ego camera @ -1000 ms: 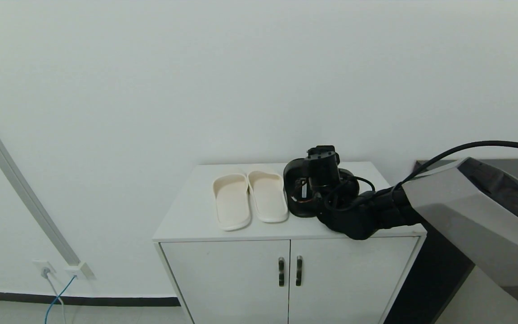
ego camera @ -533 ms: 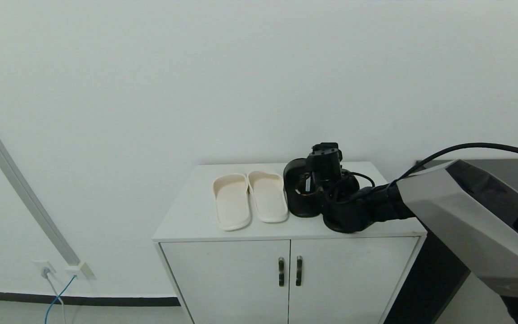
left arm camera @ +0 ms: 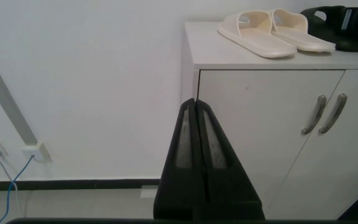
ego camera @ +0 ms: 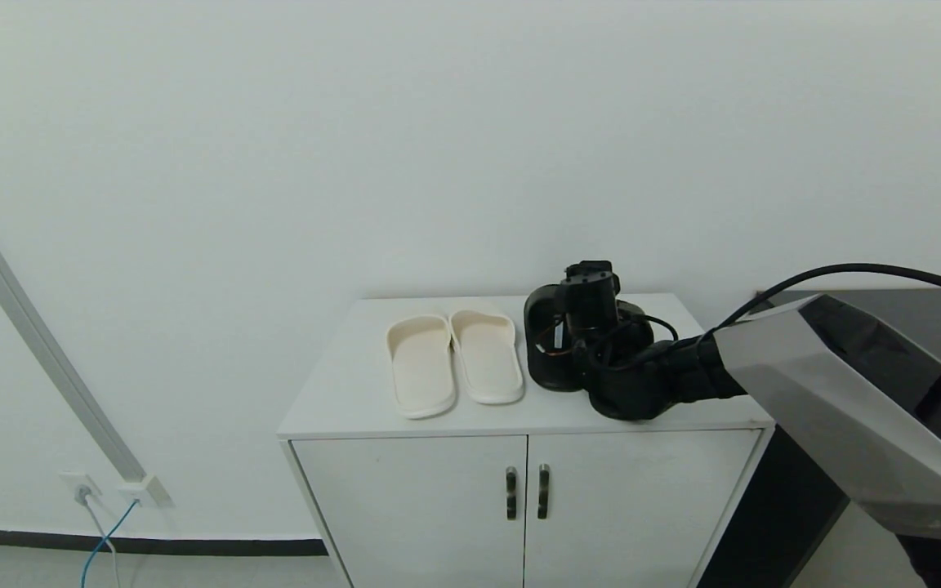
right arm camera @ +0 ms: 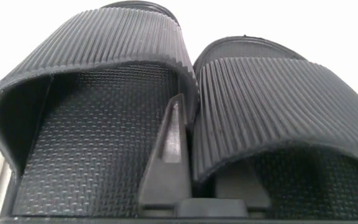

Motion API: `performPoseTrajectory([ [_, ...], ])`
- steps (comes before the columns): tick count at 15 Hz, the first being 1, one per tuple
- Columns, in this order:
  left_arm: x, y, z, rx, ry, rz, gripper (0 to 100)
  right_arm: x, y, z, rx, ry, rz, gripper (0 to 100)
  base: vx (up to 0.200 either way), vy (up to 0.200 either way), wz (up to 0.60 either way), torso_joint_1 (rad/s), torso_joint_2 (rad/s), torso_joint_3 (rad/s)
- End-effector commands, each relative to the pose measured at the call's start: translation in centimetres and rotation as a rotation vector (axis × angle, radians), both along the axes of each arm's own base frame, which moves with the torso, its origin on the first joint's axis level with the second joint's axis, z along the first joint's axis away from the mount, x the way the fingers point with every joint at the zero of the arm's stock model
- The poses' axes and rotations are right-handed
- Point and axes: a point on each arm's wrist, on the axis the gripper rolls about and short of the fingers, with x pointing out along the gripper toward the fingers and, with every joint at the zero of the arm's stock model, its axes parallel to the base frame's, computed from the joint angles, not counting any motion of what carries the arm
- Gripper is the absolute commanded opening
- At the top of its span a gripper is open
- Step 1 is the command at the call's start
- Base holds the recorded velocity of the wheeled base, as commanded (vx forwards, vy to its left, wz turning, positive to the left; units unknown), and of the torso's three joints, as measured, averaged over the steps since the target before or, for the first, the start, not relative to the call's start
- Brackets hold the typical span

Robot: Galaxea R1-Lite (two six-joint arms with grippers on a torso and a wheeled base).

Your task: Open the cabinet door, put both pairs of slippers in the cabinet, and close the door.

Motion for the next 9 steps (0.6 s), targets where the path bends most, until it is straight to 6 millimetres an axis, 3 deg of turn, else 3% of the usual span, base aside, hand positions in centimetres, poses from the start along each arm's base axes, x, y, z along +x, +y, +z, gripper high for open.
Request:
performPoseTrajectory([
  [1, 0.0, 0.0, 0.0, 0.000, 0.002, 0.001, 0, 0.0, 0.0, 0.3, 0.002, -0.005, 0.000, 0, 0.000, 0.000, 0.00, 0.000, 0.00, 0.000],
  [4, 0.0, 0.0, 0.0, 0.000, 0.002, 0.001, 0, -1.3, -0.3, 2.9, 0.017, -0.036, 0.017, 0, 0.000, 0.000, 0.00, 0.000, 0.00, 0.000],
  [6, 0.0, 0.0, 0.0, 0.000, 0.002, 0.001, 0, -4.9, -1.0, 5.9, 0.017, -0.034, 0.114, 0, 0.000, 0.000, 0.00, 0.000, 0.00, 0.000],
  [9, 0.0, 0.0, 0.0, 0.001, 0.002, 0.000, 0, -10.1, -2.9, 8.7, 0.035, -0.007, 0.281, 0, 0.000, 0.000, 0.00, 0.000, 0.00, 0.000],
])
